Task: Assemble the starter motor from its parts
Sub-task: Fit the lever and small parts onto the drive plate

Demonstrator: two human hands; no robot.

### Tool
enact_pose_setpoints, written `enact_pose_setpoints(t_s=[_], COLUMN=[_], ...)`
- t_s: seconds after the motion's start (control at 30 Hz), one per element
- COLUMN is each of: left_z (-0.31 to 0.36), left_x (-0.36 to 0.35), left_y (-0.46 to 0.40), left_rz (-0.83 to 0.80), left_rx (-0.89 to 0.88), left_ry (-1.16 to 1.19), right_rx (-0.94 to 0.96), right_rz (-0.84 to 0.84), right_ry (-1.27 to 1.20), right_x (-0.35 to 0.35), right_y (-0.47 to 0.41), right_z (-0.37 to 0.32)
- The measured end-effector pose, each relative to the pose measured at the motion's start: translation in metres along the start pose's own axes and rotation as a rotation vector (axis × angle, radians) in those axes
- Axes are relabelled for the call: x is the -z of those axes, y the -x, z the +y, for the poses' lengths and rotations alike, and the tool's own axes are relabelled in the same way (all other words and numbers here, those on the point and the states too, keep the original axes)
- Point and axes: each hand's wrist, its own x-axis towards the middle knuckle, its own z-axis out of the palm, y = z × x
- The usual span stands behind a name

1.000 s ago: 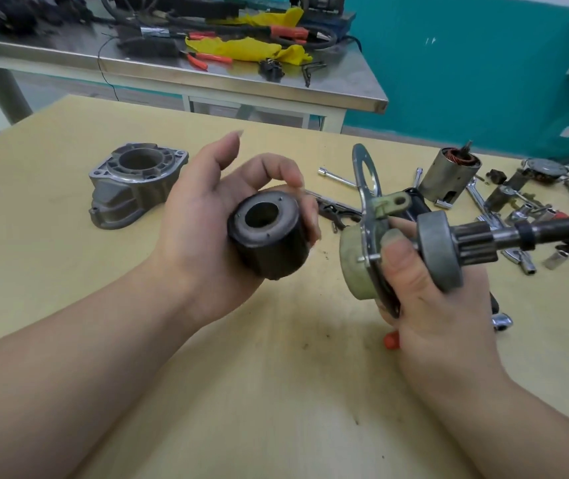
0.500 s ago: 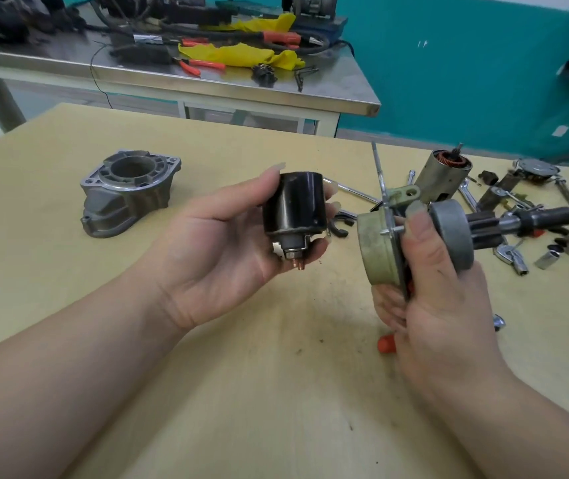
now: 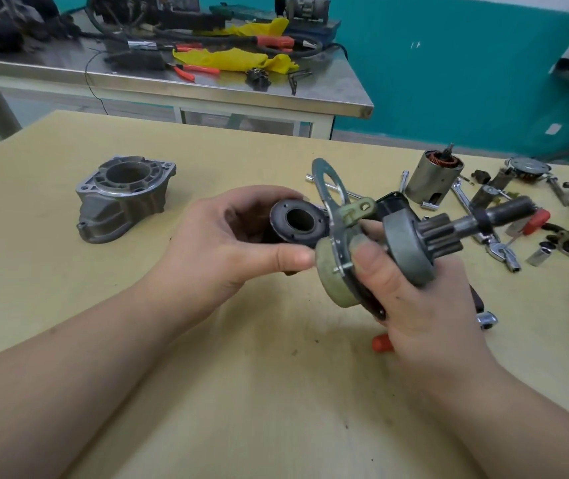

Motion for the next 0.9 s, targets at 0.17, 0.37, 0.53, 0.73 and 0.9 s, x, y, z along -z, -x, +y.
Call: enact_pose_setpoints(t_s=[0.17,0.37,0.53,0.73,0.9], left_z=[0.005,0.004,0.007,0.01,0.007], left_x=[0.004,0.001,0.002,0.0,-0.005], left_y=[-0.003,-0.004,-0.001,0.001,0.002], left_rz=[-0.054,-0.158,-0.176,-0.192,-0.071], left_rx=[0.038,0.067,0.108,0.211,0.245], left_ry=[0.287,0.208,0.165,0.086,-0.02], right_rx=[-0.017,-0.045,-0.071,-0.08,-0.149], right_rz=[-0.035,-0.153,-0.19,-0.192,-0.298], right_ry=[-0.053,-0.011,0.016,0.056,0.219], right_x=[0.002,0.001,0.0,0.003,0.009], right_y=[0.0,-0.001,0.0,-0.003,-0.004], right_z=[-0.003,0.003,-0.002,-0.005,0.004])
